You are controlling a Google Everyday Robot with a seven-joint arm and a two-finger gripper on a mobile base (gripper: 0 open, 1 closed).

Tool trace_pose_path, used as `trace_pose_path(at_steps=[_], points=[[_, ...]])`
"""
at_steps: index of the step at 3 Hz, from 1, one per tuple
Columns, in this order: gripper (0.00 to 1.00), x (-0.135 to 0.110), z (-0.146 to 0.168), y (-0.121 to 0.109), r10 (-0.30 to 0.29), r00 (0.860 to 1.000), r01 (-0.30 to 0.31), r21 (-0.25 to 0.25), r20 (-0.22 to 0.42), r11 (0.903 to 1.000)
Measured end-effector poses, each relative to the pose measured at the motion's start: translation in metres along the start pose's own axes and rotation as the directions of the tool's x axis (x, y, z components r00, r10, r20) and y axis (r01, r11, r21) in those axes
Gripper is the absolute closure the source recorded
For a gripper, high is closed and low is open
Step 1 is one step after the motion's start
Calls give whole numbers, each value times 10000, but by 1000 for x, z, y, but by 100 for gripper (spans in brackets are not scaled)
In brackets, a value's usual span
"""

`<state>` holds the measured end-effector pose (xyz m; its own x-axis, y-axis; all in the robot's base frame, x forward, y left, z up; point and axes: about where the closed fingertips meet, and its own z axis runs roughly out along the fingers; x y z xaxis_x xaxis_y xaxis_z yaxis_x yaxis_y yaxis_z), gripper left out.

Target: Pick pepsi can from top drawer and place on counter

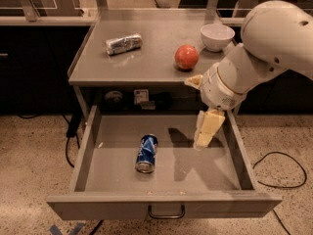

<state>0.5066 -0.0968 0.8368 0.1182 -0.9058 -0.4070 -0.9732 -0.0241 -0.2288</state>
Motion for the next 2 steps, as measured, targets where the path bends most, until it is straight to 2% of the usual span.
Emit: trace_pose_path(at_steps=[1,2], points=[[0,-15,19,-11,-831,9964,830,42,190,9965],[0,-31,41,-17,-1959,9793,1964,-44,517,9805]])
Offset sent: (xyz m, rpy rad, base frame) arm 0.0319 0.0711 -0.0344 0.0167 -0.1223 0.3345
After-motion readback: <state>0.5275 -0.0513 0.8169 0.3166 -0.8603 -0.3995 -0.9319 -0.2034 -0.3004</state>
